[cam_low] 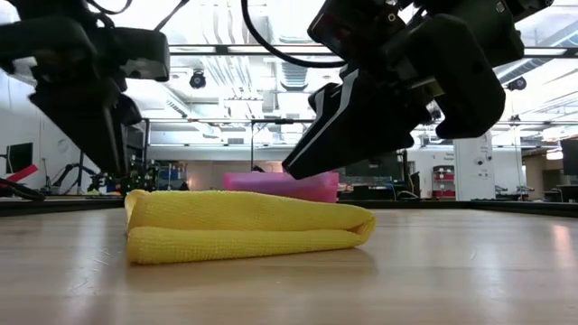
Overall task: Fold microfiber towels
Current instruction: Fold the yellow towel
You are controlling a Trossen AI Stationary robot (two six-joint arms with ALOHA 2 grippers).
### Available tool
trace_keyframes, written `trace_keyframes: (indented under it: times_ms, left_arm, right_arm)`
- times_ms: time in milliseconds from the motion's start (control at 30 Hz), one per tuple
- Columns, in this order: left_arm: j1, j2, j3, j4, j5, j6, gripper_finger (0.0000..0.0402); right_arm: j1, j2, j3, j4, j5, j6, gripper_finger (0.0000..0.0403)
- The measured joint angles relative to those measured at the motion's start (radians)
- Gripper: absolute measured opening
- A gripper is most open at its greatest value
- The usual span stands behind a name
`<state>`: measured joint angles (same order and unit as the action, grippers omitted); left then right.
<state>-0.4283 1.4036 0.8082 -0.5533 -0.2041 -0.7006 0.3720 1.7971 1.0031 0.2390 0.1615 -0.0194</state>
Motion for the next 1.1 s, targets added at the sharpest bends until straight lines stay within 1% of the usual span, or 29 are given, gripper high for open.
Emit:
trace_keyframes:
  times_ms: [100,233,300,433,533,700,900,1100]
  left_arm:
    - [-0.018,0.0,-0.012,0.001,-0.005,0.0,0.0111]
    - [-0.032,0.017,-0.025,0.035,-0.114,-0.001,0.0111]
    - [-0.032,0.03,-0.026,0.069,-0.143,0.0,0.0111]
    - [-0.032,0.068,-0.029,0.066,-0.194,0.0,0.0111]
    - [-0.032,0.097,-0.03,0.065,-0.205,0.0,0.0111]
    - [-0.032,0.132,-0.031,0.065,-0.218,0.0,0.0111]
    - [-0.032,0.141,-0.053,0.081,-0.227,-0.001,0.0111]
    - [-0.032,0.141,-0.089,0.156,-0.248,0.0,0.0111]
  right_arm:
    - [-0.004,-0.003,0.0,0.005,0.012,0.0,0.0115]
    - [-0.014,-0.004,0.005,0.004,0.049,0.0,0.0106]
    - [-0.024,-0.004,0.014,0.003,0.049,-0.001,0.01]
    - [-0.05,-0.004,0.044,-0.003,0.048,-0.023,0.0087]
    - [-0.072,-0.001,0.073,-0.003,0.046,-0.052,0.0078]
    - [-0.116,0.03,0.131,-0.006,-0.018,-0.078,0.0068]
    - [-0.166,0.07,0.199,-0.001,-0.032,-0.094,0.0074]
    - [-0.199,0.114,0.243,0.004,-0.064,-0.082,0.0102]
